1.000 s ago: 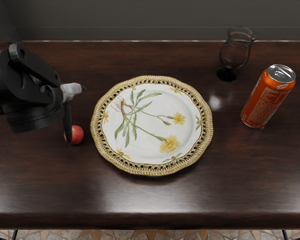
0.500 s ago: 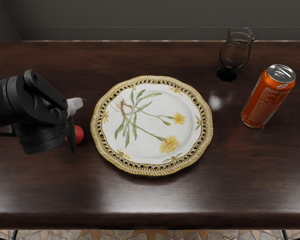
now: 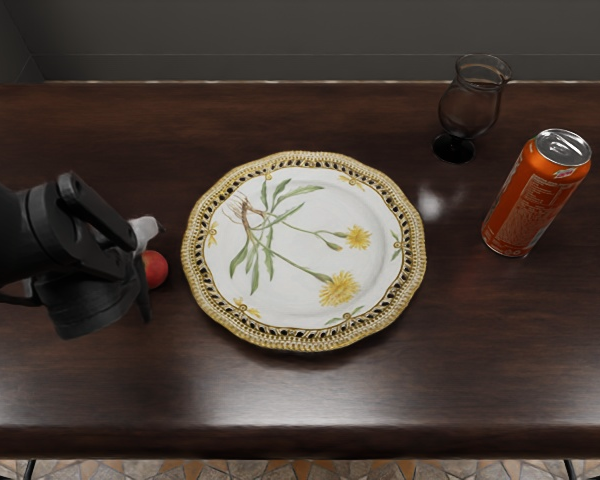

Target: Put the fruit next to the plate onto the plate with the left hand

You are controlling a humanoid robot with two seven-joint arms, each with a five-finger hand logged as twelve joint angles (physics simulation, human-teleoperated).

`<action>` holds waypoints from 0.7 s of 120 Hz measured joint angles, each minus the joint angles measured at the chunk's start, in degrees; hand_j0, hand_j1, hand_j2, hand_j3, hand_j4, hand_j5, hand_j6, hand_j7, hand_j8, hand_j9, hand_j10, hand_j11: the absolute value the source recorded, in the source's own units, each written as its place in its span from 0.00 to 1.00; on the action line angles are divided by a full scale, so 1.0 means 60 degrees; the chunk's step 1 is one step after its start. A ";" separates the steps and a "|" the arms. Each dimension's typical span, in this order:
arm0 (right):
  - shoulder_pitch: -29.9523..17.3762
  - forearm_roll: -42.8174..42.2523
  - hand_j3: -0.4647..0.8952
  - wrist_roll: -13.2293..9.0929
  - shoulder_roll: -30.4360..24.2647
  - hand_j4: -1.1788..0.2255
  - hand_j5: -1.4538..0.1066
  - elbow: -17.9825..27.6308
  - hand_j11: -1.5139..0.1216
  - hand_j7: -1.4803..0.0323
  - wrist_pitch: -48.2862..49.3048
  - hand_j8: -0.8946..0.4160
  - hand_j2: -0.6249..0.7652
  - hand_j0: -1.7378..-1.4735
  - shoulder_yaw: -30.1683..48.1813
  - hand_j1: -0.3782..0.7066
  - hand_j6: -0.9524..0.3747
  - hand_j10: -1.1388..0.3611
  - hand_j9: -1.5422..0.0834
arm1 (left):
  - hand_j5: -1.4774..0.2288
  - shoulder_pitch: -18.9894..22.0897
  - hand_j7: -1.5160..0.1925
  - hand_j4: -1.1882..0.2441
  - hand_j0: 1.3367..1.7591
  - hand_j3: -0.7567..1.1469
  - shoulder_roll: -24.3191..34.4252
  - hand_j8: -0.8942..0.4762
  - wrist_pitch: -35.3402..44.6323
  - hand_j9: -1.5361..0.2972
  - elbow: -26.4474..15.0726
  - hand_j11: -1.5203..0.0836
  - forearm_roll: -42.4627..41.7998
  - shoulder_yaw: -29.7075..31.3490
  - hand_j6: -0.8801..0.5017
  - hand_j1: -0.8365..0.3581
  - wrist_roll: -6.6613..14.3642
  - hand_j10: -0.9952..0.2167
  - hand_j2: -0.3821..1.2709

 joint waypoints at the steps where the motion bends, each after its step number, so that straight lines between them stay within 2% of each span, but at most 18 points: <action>1: 0.0000 0.0000 0.34 0.0000 0.0000 0.83 0.92 0.0000 0.91 0.97 0.0000 0.67 0.45 0.30 0.0000 0.04 0.71 0.75 0.94 | 0.75 0.0010 0.78 0.73 0.76 0.40 0.0000 0.54 0.0003 0.73 0.0000 0.83 -0.0001 -0.0006 0.53 0.84 0.0000 0.70 0.25; 20: 0.0000 0.0000 0.34 -0.0001 0.0000 0.83 0.92 0.0000 0.91 0.97 0.0000 0.67 0.45 0.30 0.0001 0.04 0.71 0.75 0.94 | 0.69 0.0036 0.71 0.67 0.76 0.40 0.0000 0.48 0.0029 0.67 0.0043 0.76 -0.0078 -0.0058 0.47 0.76 -0.0005 0.63 0.26; 36: 0.0000 0.0000 0.34 -0.0001 0.0000 0.83 0.92 0.0000 0.91 0.97 0.0000 0.67 0.45 0.30 0.0000 0.04 0.71 0.75 0.94 | 0.65 0.0408 0.67 0.63 0.76 0.40 0.0000 0.45 0.0036 0.64 0.0175 0.72 -0.0219 -0.0051 0.42 0.71 -0.0006 0.59 0.27; 45: 0.0000 0.0000 0.34 -0.0001 0.0000 0.83 0.92 0.0000 0.91 0.97 -0.0001 0.67 0.45 0.30 0.0001 0.04 0.71 0.75 0.94 | 0.65 0.0472 0.63 0.62 0.76 0.40 0.0000 0.44 0.0039 0.63 0.0217 0.71 -0.0257 -0.0040 0.46 0.70 -0.0038 0.58 0.27; 51: 0.0000 0.0000 0.34 -0.0001 0.0000 0.83 0.92 0.0000 0.91 0.97 -0.0001 0.67 0.45 0.30 0.0001 0.04 0.71 0.75 0.94 | 0.65 0.0515 0.54 0.61 0.76 0.40 0.0000 0.47 0.0047 0.58 0.0241 0.70 -0.0250 -0.0012 0.53 0.69 -0.0061 0.57 0.27; 64: 0.0000 0.0000 0.34 -0.0001 0.0000 0.83 0.92 0.0000 0.91 0.97 0.0001 0.67 0.45 0.30 0.0001 0.04 0.71 0.75 0.94 | 0.61 0.0548 0.55 0.59 0.76 0.40 0.0000 0.42 0.0036 0.58 0.0394 0.67 -0.0428 0.0007 0.47 0.65 -0.0067 0.54 0.27; 70: 0.0000 0.0000 0.34 -0.0001 0.0000 0.83 0.92 0.0000 0.91 0.97 0.0003 0.67 0.45 0.30 0.0000 0.04 0.71 0.75 0.94 | 0.56 0.0606 0.50 0.52 0.76 0.40 0.0000 0.45 0.0048 0.52 0.0489 0.61 -0.0697 -0.0062 0.49 0.57 -0.0067 0.47 0.28; 78: 0.0000 0.0000 0.34 -0.0002 0.0000 0.83 0.92 0.0000 0.91 0.97 0.0001 0.67 0.45 0.30 0.0000 0.04 0.71 0.75 0.94 | 0.46 0.0607 0.45 0.44 0.76 0.40 0.0000 0.37 -0.0006 0.45 0.0692 0.50 -0.0974 -0.0144 0.38 0.44 -0.0048 0.37 0.30; 84: 0.0000 0.0000 0.34 -0.0002 0.0000 0.83 0.92 0.0000 0.91 0.97 0.0000 0.67 0.45 0.30 0.0000 0.04 0.71 0.75 0.94 | 0.40 0.0607 0.40 0.39 0.76 0.40 0.0000 0.35 -0.0036 0.40 0.0794 0.44 -0.1070 -0.0159 0.35 0.43 -0.0039 0.31 0.39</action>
